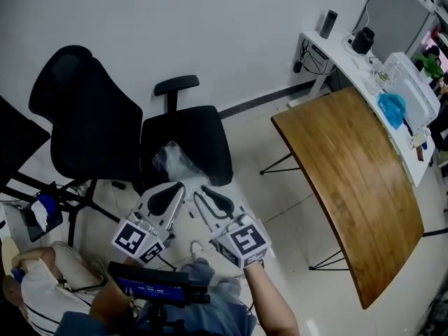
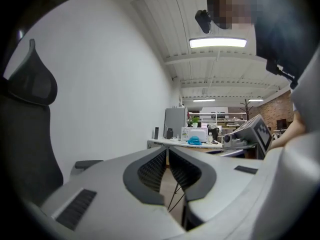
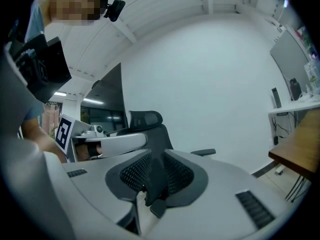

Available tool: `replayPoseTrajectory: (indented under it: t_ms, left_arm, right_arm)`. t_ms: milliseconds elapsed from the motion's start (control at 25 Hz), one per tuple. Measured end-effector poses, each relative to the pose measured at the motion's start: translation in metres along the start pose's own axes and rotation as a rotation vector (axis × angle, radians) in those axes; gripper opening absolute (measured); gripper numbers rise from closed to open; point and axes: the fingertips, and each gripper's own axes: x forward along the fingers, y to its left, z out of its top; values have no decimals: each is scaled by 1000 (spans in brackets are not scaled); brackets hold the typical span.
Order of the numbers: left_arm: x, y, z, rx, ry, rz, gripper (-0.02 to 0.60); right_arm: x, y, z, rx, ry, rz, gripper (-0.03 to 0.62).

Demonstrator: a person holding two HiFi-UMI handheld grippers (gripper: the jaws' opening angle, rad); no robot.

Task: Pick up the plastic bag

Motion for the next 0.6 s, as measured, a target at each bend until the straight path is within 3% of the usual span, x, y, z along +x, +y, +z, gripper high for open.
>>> replayPoseTrajectory:
  t_ms: [320,600]
  left_arm:
    - [25,8,-50,-26,68,-35,25]
    - [38,2,-109,-46,152,-89,25]
  right_arm:
    - [5,-46,-45,92,-19,-109,87]
    - [3,-84,-111,206,-39,-219,87]
